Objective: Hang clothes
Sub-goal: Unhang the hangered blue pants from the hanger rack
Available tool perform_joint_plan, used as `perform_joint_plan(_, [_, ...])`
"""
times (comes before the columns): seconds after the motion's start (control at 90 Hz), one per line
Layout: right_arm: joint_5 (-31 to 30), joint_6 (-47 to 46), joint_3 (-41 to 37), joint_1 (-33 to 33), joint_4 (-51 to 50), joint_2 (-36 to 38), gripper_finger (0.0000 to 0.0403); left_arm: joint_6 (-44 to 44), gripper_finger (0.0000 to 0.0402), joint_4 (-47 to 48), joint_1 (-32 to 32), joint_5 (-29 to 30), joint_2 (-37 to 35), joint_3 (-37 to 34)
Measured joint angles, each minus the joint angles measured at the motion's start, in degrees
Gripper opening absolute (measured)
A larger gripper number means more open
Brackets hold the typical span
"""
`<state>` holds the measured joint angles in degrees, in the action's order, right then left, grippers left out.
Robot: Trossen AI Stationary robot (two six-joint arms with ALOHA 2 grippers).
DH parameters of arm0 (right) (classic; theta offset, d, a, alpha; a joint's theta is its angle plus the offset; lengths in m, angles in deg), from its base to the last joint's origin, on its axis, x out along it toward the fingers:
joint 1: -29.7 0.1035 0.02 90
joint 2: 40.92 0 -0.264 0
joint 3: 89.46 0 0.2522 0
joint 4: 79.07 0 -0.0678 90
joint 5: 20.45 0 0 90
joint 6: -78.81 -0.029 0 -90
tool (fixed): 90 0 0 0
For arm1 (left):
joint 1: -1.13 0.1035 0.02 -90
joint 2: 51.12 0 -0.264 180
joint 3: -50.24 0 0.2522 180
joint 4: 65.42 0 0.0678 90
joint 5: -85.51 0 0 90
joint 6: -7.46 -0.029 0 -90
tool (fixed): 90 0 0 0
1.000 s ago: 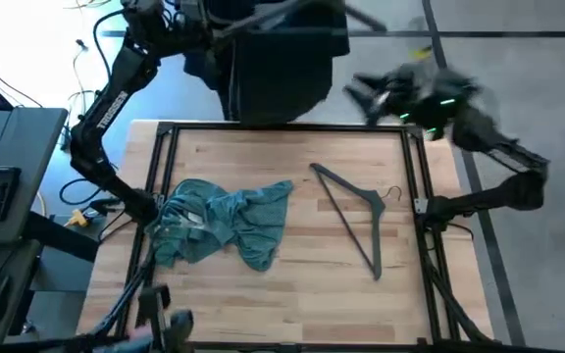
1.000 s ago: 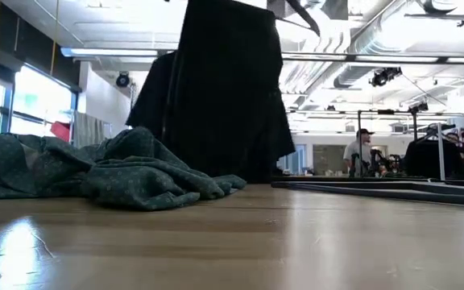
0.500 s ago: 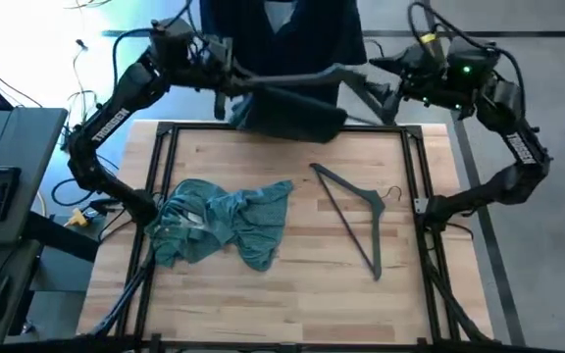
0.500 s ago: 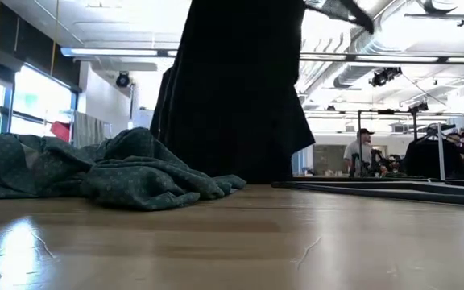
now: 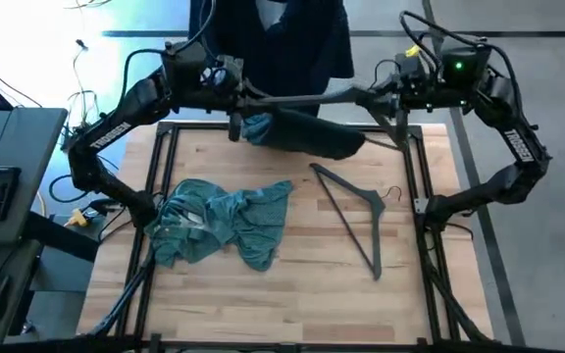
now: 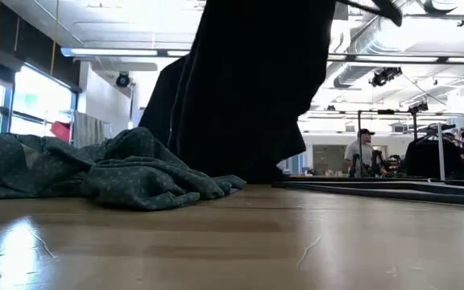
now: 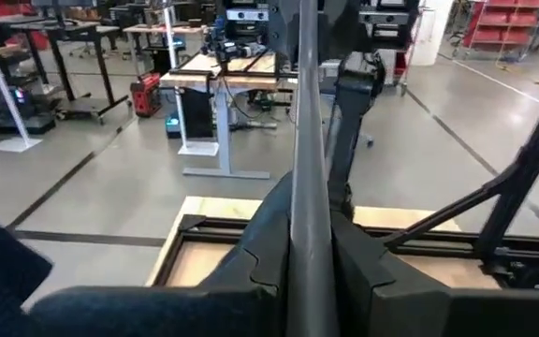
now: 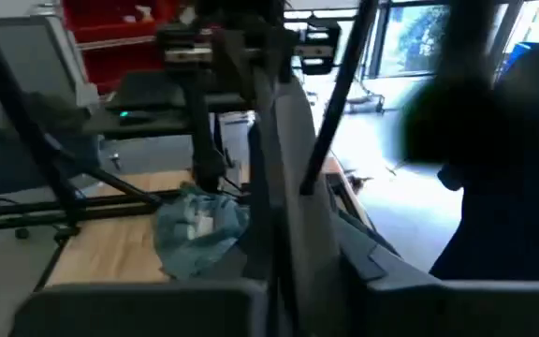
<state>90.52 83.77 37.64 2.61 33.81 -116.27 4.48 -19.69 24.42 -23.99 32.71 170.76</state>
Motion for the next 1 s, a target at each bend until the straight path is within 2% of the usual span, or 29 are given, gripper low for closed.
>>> perform_joint_plan(0.1, [-0.2,-2.9,0.8,1.9,6.5,0.7,0.0024,0.4,0.0035,-3.3,-1.8,2.7,-1.3,0.0])
perform_joint_plan(0.244, [-1.2,-5.6,4.5,6.1,17.8,0.1,0.0024,1.1,0.0037,-11.5,-4.0,2.3,-2.9,0.0])
perform_joint_plan(0.344, [-1.6,-6.8,5.9,8.2,22.4,-1.2,0.0024,1.1,0.0039,-13.0,-5.1,1.7,-4.7,0.1])
perform_joint_plan(0.444, [-6.0,-6.9,6.2,9.6,21.0,-2.1,0.0024,-1.4,0.004,-5.7,-5.4,3.7,-6.5,0.2])
perform_joint_plan(0.567, [-12.1,-7.6,5.7,10.2,15.7,-3.2,0.0024,-4.7,0.0046,7.4,-5.4,13.3,-7.1,0.2])
perform_joint_plan(0.656, [-14.7,-8.8,5.6,10.6,14.1,-4.6,0.0024,-3.8,0.0054,15.7,-5.5,18.4,-7.5,0.2])
perform_joint_plan(0.856, [-18.5,-10.6,5.5,10.7,11.3,-5.0,0.0024,4.8,0.0084,25.6,-5.2,20.0,-7.3,0.1])
perform_joint_plan(0.922, [-17.3,-9.5,5.9,9.8,9.6,-4.3,0.0024,4.0,0.0093,29.7,-5.1,21.4,-8.2,-0.2])
perform_joint_plan(1.0, [-17.7,-8.6,6.3,9.5,7.4,-3.7,0.0024,-0.4,0.0101,26.9,-5.3,22.8,-8.6,0.1])
